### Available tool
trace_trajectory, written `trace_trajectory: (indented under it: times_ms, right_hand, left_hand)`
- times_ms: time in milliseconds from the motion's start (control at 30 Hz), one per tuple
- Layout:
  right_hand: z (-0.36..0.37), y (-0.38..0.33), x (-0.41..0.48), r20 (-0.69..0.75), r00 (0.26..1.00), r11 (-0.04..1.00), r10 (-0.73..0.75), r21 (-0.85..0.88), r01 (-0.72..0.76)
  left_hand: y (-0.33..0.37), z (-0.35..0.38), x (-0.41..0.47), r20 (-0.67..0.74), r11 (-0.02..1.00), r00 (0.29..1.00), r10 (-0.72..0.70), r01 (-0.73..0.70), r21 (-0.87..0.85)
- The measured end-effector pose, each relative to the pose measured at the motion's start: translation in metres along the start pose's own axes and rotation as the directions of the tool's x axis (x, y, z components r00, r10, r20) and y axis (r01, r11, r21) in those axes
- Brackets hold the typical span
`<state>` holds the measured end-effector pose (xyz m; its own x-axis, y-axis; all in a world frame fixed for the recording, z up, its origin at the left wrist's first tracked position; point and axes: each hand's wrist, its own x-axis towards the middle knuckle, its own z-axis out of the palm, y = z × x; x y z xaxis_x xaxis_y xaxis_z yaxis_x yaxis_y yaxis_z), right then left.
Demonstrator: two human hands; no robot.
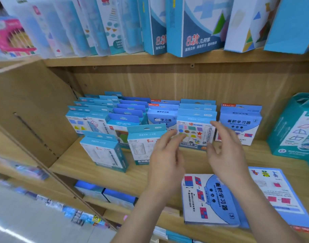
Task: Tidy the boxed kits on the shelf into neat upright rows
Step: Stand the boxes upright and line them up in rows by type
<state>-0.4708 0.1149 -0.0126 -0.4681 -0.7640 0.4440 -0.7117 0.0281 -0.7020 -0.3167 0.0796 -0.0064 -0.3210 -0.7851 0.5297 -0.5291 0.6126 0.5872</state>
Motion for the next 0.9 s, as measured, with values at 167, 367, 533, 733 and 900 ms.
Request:
trace_trajectory:
  times_ms: [167,367,533,733,900]
  right_hand:
    - [0.021,-0.033,-0.02,0.492,0.825,0.539,0.279,0.63,-0.559]
    - [0.062,-0.06,0.001,0.418,0.887,0.724,0.196,0.549,-0.418]
    - [0.093,-0.075,0.01,0.427,0.891,0.806,0.156,0.466,-0.365]
    - [0.104,-0.072,-0.002,0.303,0.942,0.872,0.146,0.41,-0.267]
    - [0.089,-0.073,-0.007,0.203,0.956,0.773,0.213,0.563,-0.292]
  left_hand:
    - [-0.037,-0.054,-0.022,-0.25,0.998,0.966,-0.066,0.06,-0.032]
    - [-0.08,-0.101,-0.041,-0.325,0.977,0.926,-0.193,0.212,0.025]
    - [-0.119,-0.134,-0.034,-0.338,0.94,0.88,-0.333,0.337,-0.049]
    - [-0.141,-0.149,-0.019,-0.187,0.936,0.945,-0.268,0.301,0.183]
    - [-0.122,-0.134,-0.011,-0.164,0.962,0.965,0.204,-0.166,0.216]
